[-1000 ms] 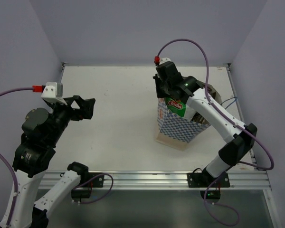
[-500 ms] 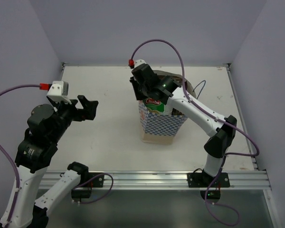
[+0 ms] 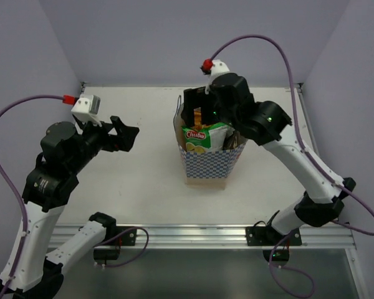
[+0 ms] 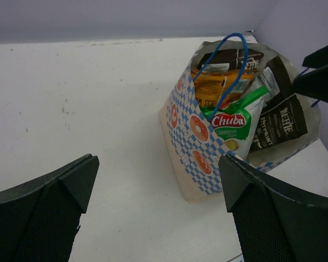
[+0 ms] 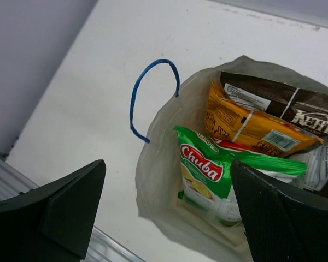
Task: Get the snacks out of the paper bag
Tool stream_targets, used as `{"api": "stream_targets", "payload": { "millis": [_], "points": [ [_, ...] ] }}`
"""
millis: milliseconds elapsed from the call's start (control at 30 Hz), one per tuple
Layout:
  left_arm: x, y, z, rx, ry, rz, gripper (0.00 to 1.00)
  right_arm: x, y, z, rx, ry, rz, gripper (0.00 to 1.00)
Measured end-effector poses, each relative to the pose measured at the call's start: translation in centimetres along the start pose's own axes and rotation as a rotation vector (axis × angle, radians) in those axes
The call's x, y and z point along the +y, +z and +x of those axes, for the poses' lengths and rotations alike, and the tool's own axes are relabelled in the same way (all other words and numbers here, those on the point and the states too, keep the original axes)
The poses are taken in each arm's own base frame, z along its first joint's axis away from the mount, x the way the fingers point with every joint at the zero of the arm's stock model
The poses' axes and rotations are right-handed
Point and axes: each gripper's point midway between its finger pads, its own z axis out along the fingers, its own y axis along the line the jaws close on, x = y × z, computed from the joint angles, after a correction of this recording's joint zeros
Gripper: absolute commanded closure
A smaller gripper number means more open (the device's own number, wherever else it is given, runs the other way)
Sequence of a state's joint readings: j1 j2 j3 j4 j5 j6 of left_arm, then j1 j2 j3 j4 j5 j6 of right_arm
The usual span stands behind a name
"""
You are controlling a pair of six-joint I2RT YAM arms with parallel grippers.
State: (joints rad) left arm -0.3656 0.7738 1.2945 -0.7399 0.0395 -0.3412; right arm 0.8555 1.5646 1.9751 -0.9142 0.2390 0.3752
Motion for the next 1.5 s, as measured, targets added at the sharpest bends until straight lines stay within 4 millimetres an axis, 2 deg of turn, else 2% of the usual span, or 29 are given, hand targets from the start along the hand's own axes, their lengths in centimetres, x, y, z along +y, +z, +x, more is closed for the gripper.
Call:
{"api": "stream_targets", "payload": {
  "millis": [67, 167, 267, 333, 400, 500, 533, 567, 600, 633, 700, 833, 1000, 1167, 1367, 1500],
  "points": [
    [-0.9, 0.8, -0.4, 0.023, 0.0, 0.038, 0.0, -0.2, -3.4, -1.8, -0.074, 0.026, -0.029, 0.01],
    [-2.8, 2.5, -1.4, 0.064, 0.0, 0.114, 0.0, -1.0, -8.3, -3.4, -0.175, 0.06, -0.058, 0.01],
    [-5.3, 4.6, -2.9, 0.098, -0.004, 0.203, 0.0, -2.8, -12.6, -3.6, -0.264, 0.091, -0.052, 0.01],
    [-6.9, 6.2, -3.3, 0.127, 0.0, 0.243, 0.0, -4.4, -14.9, -3.2, -0.313, 0.11, -0.024, 0.01],
    [-9.9, 7.9, -3.5, 0.156, 0.027, 0.292, 0.0, -6.1, -16.7, -2.7, -0.358, 0.133, 0.016, 0.01],
    [-16.5, 9.7, -3.7, 0.192, 0.087, 0.405, 0.0, -8.5, -18.6, -1.3, -0.405, 0.17, 0.078, 0.01],
    [-17.9, 10.6, -4.1, 0.197, 0.106, 0.417, 0.0, -9.3, -19.2, -0.7, -0.419, 0.187, 0.097, 0.01],
    [-20.7, 11.0, -4.1, 0.197, 0.133, 0.467, 0.0, -10.1, -19.5, 0.0, -0.429, 0.201, 0.118, 0.01],
    [-22.4, 11.8, -4.0, 0.196, 0.158, 0.488, 0.0, -10.8, -19.8, 0.7, -0.439, 0.218, 0.136, 0.01],
    [-23.8, 12.6, -3.6, 0.198, 0.178, 0.505, 0.0, -11.5, -20.0, 1.6, -0.443, 0.233, 0.154, 0.01],
    [-25.0, 14.1, -1.9, 0.223, 0.224, 0.51, 0.01, -12.7, -20.0, 3.5, -0.444, 0.256, 0.182, 0.01],
    [-23.9, 16.5, 2.8, 0.335, 0.329, 0.457, 0.04, -14.9, -20.1, 7.3, -0.45, 0.31, 0.222, 0.01],
    [-21.7, 18.1, 6.1, 0.404, 0.452, 0.401, 0.05, -16.5, -21.2, 9.7, -0.5, 0.38, 0.223, 0.01],
    [-19.8, 20.0, 9.9, 0.482, 0.582, 0.374, 0.06, -16.9, -21.4, 10.2, -0.516, 0.412, 0.227, 0.01],
    [-18.1, 22.0, 14.2, 0.588, 0.66, 0.356, 0.07, -16.5, -19.9, 10.3, -0.47, 0.402, 0.253, 0.01],
    [-16.5, 22.4, 15.8, 0.64, 0.676, 0.344, 0.08, -16.3, -18.6, 10.4, -0.431, 0.381, 0.276, 0.01]
  ]
}}
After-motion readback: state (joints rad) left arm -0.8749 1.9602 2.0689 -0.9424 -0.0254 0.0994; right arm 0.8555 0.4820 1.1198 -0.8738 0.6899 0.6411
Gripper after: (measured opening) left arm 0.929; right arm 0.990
